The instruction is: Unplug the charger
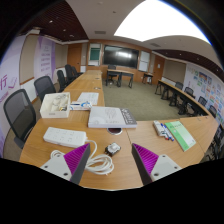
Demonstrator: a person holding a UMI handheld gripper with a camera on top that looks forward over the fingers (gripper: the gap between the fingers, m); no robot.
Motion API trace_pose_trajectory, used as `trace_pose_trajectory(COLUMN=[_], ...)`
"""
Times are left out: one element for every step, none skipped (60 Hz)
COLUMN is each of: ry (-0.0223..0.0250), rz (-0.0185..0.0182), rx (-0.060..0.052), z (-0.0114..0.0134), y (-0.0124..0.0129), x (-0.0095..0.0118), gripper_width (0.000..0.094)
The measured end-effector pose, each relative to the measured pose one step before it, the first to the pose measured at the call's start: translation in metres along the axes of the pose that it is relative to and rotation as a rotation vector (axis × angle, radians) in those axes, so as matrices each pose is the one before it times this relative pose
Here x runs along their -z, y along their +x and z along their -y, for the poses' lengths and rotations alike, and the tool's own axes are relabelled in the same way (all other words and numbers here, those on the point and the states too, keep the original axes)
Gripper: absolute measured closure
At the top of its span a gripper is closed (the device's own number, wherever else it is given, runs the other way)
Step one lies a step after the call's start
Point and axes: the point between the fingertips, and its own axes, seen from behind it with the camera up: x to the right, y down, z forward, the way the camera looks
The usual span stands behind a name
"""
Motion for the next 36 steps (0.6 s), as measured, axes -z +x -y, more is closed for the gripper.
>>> trace_pose_trajectory(ry=[0.00501, 0.00483, 0.00488, 0.00599, 0.00446, 0.00466, 0.00358, 0.00215, 0.00114, 0.00110, 0.00101, 0.00026, 0.00011, -0.00093, -0.00109, -0.00009, 0.00004, 0.00035, 0.00117, 0.00102, 0.00141, 0.00203, 0.00241, 0.00314, 0.00182, 0.00026, 0.00087, 0.00106, 0.00099, -0.00007, -0.00035, -0.00050, -0.00069, 0.00071, 0.00059, 0.00132], rz=[-0.00306, -0.00302, -0.00279, -0.00345, -0.00422, -0.00386, -0.00428, -0.00463, -0.00484, -0.00476, -0.00420, -0.00286, -0.00157, -0.00150, -0.00045, 0.00003, 0.00054, -0.00001, -0.00162, -0.00222, -0.00175, -0.00198, -0.00339, -0.00456, -0.00420, -0.00303, -0.00003, 0.00094, 0.00167, 0.00203, 0.00223, 0.00161, 0.00122, 0.00195, 0.00110, 0.00108], rx=[-0.0013, -0.0010, -0.0012, -0.0005, -0.0006, -0.0001, 0.0012, 0.0015, 0.0010, -0.0001, -0.0004, -0.0005, -0.0011, -0.0011, -0.0022, -0.0018, -0.0015, -0.0015, -0.0023, -0.0029, -0.0033, -0.0023, -0.0011, 0.0008, 0.0023, 0.0035, 0.0031, 0.0024, 0.0020, 0.0013, 0.0006, -0.0001, -0.0010, -0.0020, -0.0019, -0.0020], z=[-0.00018, -0.00010, -0.00022, -0.00088, 0.00011, -0.00036, -0.00114, -0.00125, -0.00135, -0.00135, -0.00121, -0.00150, -0.00201, -0.00188, -0.00117, -0.00114, -0.00117, -0.00091, -0.00107, -0.00084, -0.00073, -0.00073, -0.00069, -0.00129, -0.00059, 0.00003, -0.00023, 0.00001, -0.00004, -0.00004, 0.00008, -0.00021, -0.00041, -0.00137, -0.00010, 0.00021], y=[-0.00066, -0.00056, -0.00042, -0.00015, -0.00039, -0.00010, 0.00002, 0.00005, 0.00011, 0.00040, 0.00028, 0.00021, 0.00040, -0.00017, 0.00031, 0.00004, -0.00019, -0.00013, 0.00022, 0.00071, 0.00052, 0.00080, 0.00089, 0.00149, 0.00175, -0.00006, 0.00011, -0.00027, -0.00044, -0.00129, -0.00075, -0.00053, -0.00043, 0.00041, -0.00061, -0.00049], x=[0.01013, 0.01014, 0.00995, 0.01180, 0.00912, 0.00927, 0.00891, 0.00870, 0.00840, 0.00795, 0.00816, 0.00758, 0.00797, 0.00614, 0.00832, 0.00628, 0.00586, 0.00508, 0.00541, 0.00495, 0.00425, 0.00428, 0.00340, 0.00148, 0.00349, 0.00130, 0.00239, 0.00186, 0.00192, 0.00131, 0.00149, 0.00137, 0.00123, 0.00133, 0.00104, 0.00126], gripper_width=[0.0081, 0.0081, 0.0081, 0.0081, 0.0080, 0.0080, 0.0081, 0.0081, 0.0081, 0.0081, 0.0082, 0.0082, 0.0081, 0.0083, 0.0083, 0.0083, 0.0082, 0.0081, 0.0081, 0.0081, 0.0082, 0.0082, 0.0080, 0.0081, 0.0080, 0.0083, 0.0082, 0.0082, 0.0082, 0.0079, 0.0081, 0.0080, 0.0082, 0.0082, 0.0081, 0.0080])
